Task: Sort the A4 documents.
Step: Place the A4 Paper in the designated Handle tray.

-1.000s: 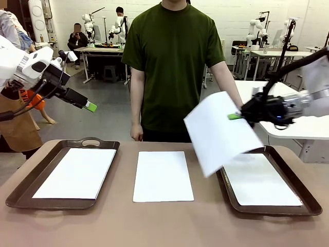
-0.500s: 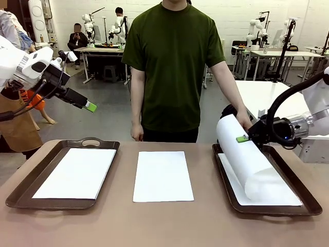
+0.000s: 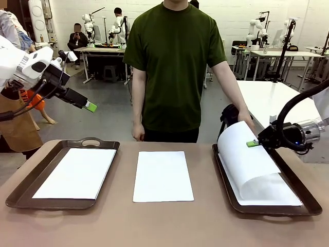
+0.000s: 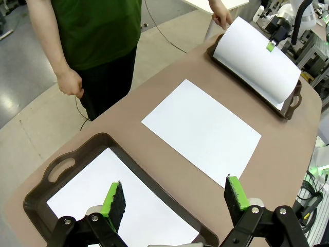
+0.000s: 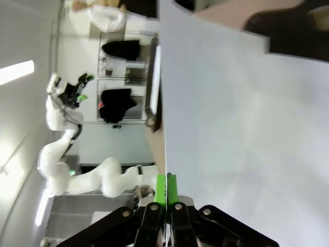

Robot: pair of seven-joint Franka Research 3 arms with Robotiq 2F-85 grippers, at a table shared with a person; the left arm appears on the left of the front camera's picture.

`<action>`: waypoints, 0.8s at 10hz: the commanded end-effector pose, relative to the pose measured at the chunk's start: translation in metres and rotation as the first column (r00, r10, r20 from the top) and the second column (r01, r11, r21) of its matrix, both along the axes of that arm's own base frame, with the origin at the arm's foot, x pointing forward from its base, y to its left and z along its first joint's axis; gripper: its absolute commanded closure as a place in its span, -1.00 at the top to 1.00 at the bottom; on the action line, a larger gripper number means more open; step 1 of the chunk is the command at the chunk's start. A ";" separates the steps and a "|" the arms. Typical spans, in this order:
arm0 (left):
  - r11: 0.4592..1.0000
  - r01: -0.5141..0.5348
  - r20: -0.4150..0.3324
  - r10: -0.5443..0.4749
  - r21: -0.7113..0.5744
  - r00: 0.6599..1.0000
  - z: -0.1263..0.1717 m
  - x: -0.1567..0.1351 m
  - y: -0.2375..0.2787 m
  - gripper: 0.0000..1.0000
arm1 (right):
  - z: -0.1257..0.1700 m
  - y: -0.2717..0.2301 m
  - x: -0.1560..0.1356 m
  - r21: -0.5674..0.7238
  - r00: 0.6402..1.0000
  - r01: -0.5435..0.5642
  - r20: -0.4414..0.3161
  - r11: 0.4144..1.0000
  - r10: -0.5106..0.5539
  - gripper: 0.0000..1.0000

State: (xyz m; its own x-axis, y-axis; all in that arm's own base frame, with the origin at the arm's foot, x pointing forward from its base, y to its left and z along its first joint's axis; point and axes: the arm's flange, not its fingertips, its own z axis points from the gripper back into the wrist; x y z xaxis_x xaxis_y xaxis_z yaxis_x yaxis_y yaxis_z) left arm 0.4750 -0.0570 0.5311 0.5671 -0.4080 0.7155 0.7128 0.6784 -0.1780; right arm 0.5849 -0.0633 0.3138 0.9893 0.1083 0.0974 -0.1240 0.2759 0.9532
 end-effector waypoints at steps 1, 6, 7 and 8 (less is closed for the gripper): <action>1.000 0.004 0.006 -0.004 -0.007 1.000 0.000 0.000 0.001 1.00 | -0.006 -0.007 0.000 -0.141 1.000 -0.003 -0.011 0.990 0.002 -0.97; 1.000 0.004 0.006 -0.004 -0.007 1.000 0.000 0.000 0.001 1.00 | -0.029 -0.020 0.001 -0.341 0.999 -0.035 -0.030 0.939 0.026 -0.97; 1.000 0.004 0.006 -0.004 -0.007 1.000 0.000 0.000 0.001 1.00 | -0.028 -0.021 0.000 -0.376 0.999 -0.030 -0.023 0.926 0.023 -0.97; 1.000 0.004 0.006 -0.004 -0.007 1.000 0.000 0.000 0.001 1.00 | -0.027 -0.022 -0.002 -0.391 1.000 -0.021 -0.018 0.920 0.015 -0.97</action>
State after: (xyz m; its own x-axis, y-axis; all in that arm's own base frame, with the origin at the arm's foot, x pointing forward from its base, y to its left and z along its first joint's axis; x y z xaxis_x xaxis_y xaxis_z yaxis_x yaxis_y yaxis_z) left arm 0.4750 -0.0570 0.5311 0.5670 -0.4081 0.7155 0.7128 0.6784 -0.1780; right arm 0.5867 -0.0908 0.2819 0.9854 0.1651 0.0415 -0.1327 0.5923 0.7947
